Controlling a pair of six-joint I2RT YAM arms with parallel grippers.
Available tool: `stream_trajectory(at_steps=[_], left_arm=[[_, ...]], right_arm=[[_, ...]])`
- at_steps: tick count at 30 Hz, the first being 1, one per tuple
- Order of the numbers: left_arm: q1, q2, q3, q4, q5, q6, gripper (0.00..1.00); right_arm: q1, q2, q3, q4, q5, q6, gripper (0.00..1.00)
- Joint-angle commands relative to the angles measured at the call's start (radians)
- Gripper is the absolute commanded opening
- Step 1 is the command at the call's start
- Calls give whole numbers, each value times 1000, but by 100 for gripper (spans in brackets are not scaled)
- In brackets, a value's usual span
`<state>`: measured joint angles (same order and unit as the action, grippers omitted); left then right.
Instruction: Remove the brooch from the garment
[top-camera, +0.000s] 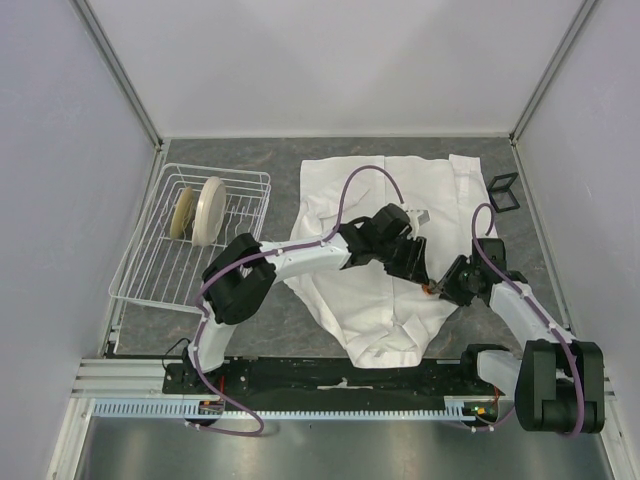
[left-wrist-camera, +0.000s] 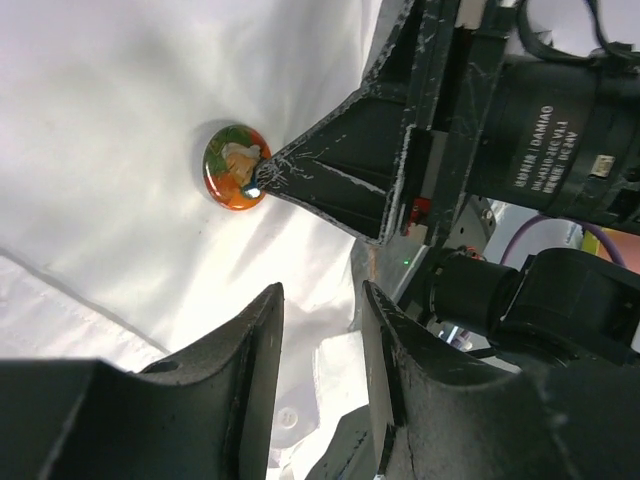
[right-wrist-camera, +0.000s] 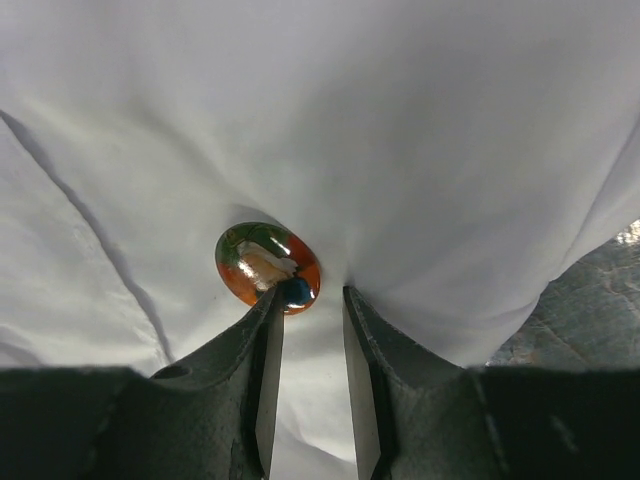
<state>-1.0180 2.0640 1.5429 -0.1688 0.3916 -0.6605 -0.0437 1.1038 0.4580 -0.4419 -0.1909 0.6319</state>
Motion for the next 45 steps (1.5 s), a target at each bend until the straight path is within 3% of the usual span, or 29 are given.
stream_trajectory(at_steps=[1, 11, 15, 23, 30, 45], left_arm=[[-10, -24, 19, -32, -59, 56, 44], [-10, -47, -7, -66, -131, 94, 45], [-10, -70, -27, -66, -145, 111, 49], [-13, -93, -63, -63, -163, 116, 57], [-24, -96, -75, -58, -172, 117, 57], [-31, -119, -99, -60, -231, 153, 58]], right_arm=[[-7, -51, -15, 63, -47, -17, 37], [-7, -24, -15, 108, -79, -24, 38], [-7, -18, -7, 63, -22, -18, 43], [-7, -50, -22, 81, -54, -21, 47], [-7, 8, -36, 164, -143, -31, 45], [-7, -44, -51, 253, -234, -47, 43]])
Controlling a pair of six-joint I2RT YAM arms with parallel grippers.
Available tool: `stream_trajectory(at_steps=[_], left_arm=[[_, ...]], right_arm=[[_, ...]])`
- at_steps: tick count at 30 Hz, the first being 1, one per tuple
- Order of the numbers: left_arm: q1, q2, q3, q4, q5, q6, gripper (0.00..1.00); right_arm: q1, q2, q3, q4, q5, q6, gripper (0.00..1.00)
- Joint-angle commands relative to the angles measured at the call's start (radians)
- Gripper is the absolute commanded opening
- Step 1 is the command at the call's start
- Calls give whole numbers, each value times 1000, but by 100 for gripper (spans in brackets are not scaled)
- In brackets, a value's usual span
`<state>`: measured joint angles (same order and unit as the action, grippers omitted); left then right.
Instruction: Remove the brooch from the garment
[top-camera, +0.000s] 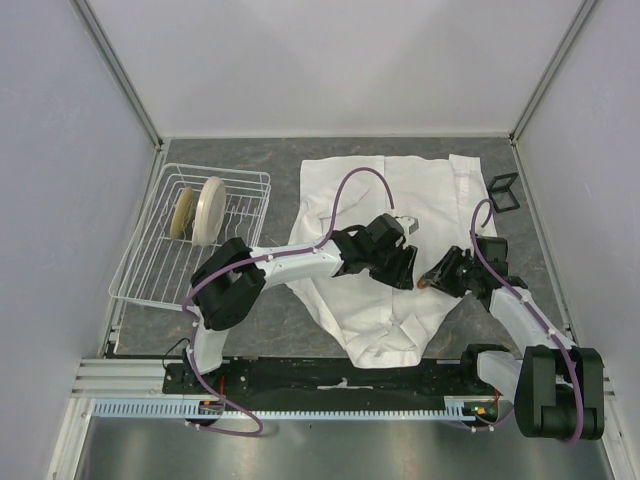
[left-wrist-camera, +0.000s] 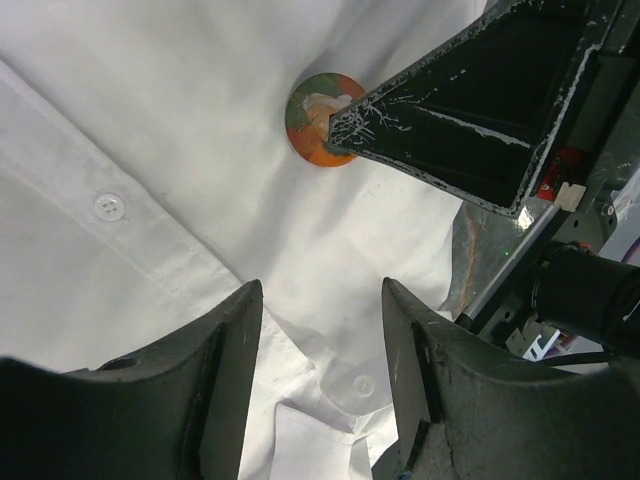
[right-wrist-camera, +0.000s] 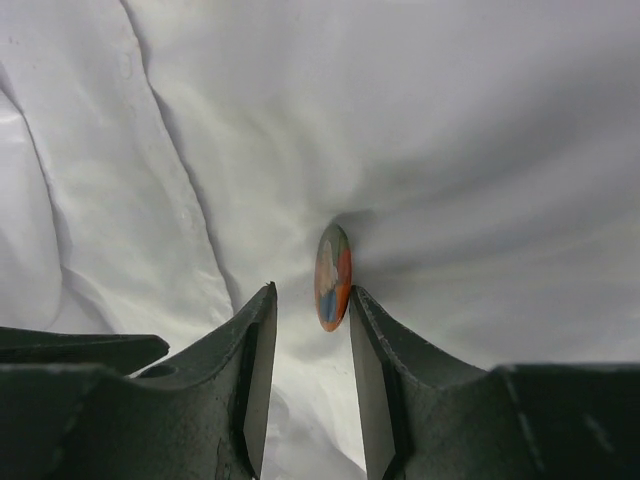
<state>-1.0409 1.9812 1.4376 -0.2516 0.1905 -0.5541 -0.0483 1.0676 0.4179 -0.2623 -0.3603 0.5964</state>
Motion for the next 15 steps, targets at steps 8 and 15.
stream_trajectory(at_steps=[8, 15], left_arm=[[-18, 5, 53, 17, -31, 71, 49], [-25, 73, 118, 23, -16, 59, 45]], right_arm=[[-2, 11, 12, 84, -108, -21, 42], [-2, 23, 4, 98, -129, -9, 40]])
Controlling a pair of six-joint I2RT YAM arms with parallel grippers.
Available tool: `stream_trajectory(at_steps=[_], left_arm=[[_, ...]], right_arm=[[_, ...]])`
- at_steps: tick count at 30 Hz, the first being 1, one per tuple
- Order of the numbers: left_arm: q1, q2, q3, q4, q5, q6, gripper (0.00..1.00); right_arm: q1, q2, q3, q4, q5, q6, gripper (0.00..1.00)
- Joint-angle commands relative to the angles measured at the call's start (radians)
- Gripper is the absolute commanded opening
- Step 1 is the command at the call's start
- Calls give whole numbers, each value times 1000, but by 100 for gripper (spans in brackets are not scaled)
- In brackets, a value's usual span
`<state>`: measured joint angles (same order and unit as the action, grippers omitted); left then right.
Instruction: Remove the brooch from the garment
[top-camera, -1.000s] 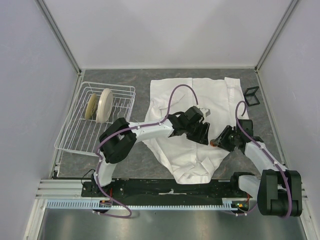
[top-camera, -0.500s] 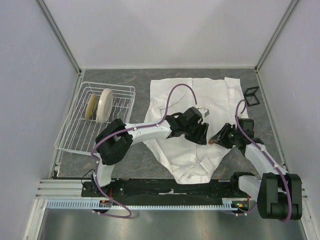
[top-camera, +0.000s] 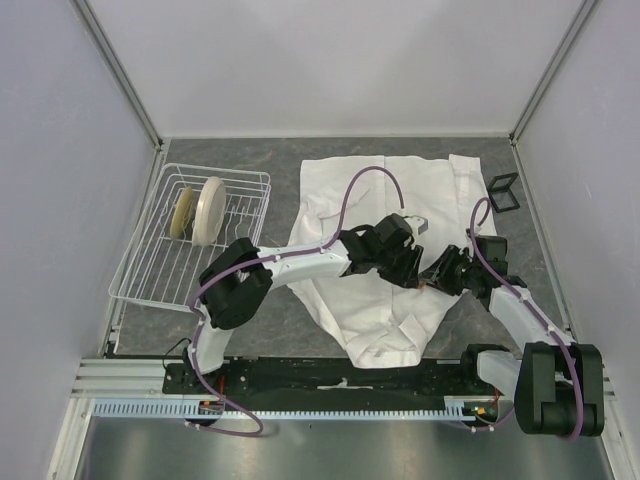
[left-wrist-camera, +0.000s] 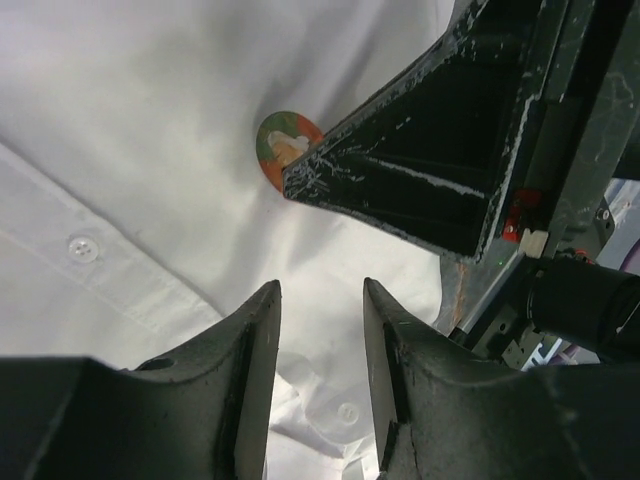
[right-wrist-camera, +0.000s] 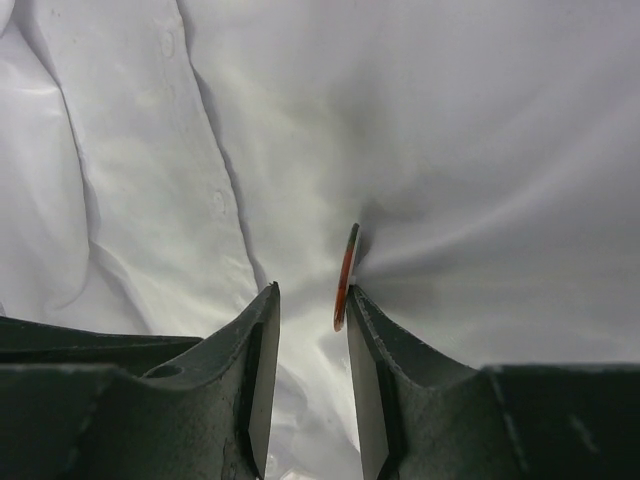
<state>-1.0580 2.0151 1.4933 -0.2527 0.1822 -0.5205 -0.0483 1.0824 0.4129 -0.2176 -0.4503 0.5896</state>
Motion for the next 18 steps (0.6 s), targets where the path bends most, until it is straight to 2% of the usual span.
stream_trajectory(at_steps=[1, 8, 13, 18], left_arm=[[-8, 43, 65, 30, -4, 17, 44], [-8, 20, 5, 107, -18, -74, 33], [-8, 23, -13, 138, 2, -99, 33], [-7, 48, 11, 132, 11, -89, 34]], right_arm=[[-2, 10, 7, 58, -44, 7, 40], [-2, 10, 0, 66, -47, 10, 35], [-2, 30, 3, 66, -41, 4, 32], [-2, 33, 6, 69, -24, 16, 20]])
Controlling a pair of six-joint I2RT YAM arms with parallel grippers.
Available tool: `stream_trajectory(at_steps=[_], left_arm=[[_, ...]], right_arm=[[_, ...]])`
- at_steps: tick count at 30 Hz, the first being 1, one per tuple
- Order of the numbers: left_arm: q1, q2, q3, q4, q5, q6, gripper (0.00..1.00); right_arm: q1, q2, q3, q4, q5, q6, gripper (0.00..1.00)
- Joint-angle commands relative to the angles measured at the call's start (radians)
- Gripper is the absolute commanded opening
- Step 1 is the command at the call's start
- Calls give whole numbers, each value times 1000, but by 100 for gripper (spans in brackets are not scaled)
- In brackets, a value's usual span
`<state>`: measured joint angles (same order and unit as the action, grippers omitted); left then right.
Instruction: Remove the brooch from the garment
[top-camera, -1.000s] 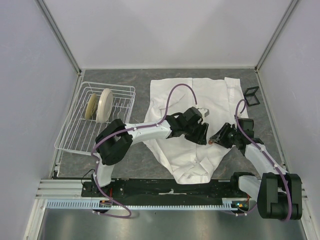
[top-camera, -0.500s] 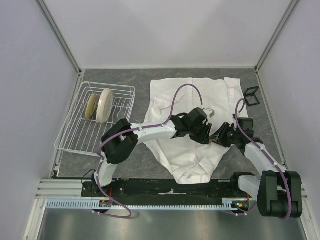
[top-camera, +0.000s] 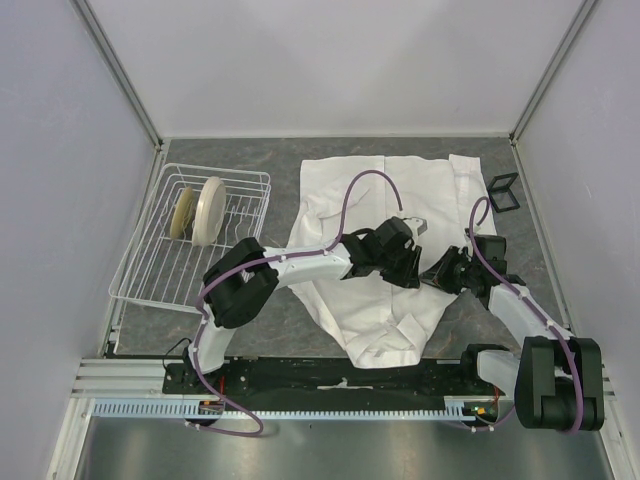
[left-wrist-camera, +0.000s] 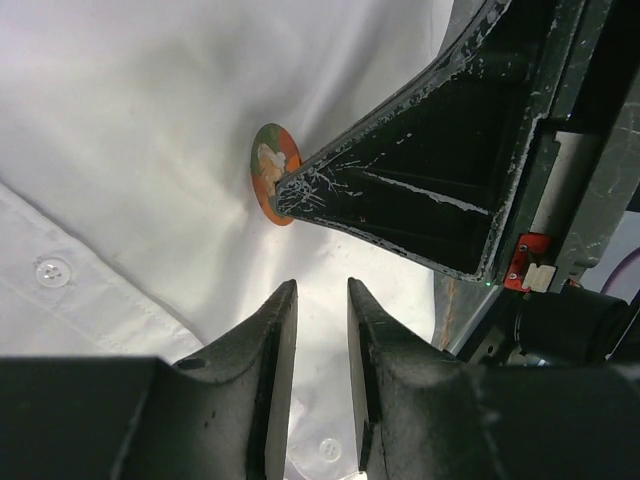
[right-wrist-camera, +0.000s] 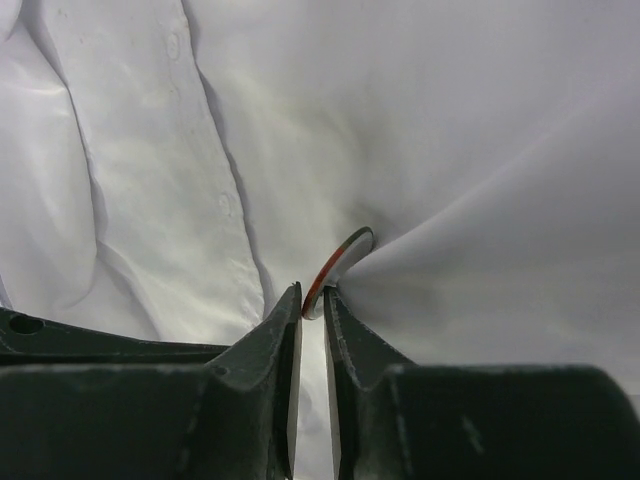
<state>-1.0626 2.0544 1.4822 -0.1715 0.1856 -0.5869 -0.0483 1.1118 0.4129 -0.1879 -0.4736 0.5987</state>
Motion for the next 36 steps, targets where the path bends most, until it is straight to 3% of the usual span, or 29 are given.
stream_trajectory(at_steps=[1, 10, 22, 29, 36], left_arm=[[-4, 19, 27, 50, 20, -18, 34], [-2, 73, 76, 41, 3, 44, 40], [3, 121, 125, 12, -73, 119, 37], [4, 130, 136, 7, -81, 159, 52], [7, 133, 141, 6, -95, 162, 52]], right_arm=[[-2, 6, 6, 41, 0, 15, 19], [-2, 45, 18, 21, 0, 88, 20], [-2, 57, 15, 1, -11, 196, 20], [-2, 19, 40, -27, -10, 205, 23], [-2, 29, 66, -33, -7, 177, 25]])
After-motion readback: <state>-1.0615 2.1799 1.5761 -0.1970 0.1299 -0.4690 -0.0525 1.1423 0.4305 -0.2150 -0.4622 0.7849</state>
